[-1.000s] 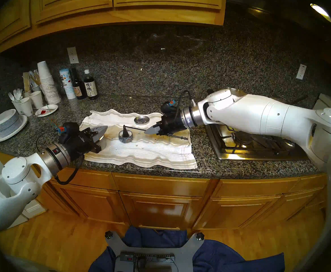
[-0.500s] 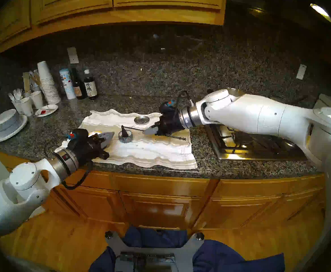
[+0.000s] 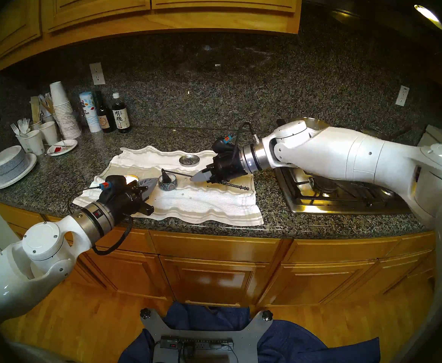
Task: Put out candle flame
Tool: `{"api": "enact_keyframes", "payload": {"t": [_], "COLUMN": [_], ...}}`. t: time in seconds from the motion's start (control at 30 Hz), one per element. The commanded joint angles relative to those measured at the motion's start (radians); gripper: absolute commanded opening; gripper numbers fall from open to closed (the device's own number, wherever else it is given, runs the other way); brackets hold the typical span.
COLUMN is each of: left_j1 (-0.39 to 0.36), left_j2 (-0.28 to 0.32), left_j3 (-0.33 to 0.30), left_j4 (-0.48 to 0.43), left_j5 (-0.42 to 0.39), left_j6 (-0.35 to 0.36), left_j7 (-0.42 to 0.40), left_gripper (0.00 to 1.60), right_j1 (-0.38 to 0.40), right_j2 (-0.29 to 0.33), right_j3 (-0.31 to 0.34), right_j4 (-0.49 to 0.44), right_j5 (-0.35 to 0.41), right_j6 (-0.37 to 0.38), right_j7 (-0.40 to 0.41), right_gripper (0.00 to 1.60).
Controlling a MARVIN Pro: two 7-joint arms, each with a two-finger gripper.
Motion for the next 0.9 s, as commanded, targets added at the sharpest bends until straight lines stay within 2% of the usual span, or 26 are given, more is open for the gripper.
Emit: {"api": "enact_keyframes", "payload": {"t": [0.0, 0.23, 0.43, 0.87], "left_j1": [-0.039, -0.059, -0.067, -0.019], "left_j2": [-0.002, -0.006, -0.009, -0.009], "left_j3": [-0.037, -0.093, -0.160, -0.328], "left_j4": [-0.016, -0.009, 0.033, 0.131], "left_j5": [0.005, -0.005, -0.022, -0.061], "left_j6": [-0.015, -0.022, -0.022, -0.048], "left_j7": [0.014, 0.034, 0.056, 0.062], "left_gripper": [0.00, 0.00, 0.00, 0.00], "right_j1": [0.054, 0.056, 0.059, 0.057], "right_j2": [0.024, 0.036, 0.043, 0.043], "right_j3": [0.044, 0.050, 0.058, 0.079], "right_j4": [-0.016, -0.031, -0.057, -0.094], "right_j5": [0.009, 0.013, 0.017, 0.033], "right_j6": [-0.014, -0.021, -0.028, -0.051], "right_j7": [-0.005, -0.007, -0.010, -0.027], "right_gripper": [0.00, 0.00, 0.00, 0.00]}}
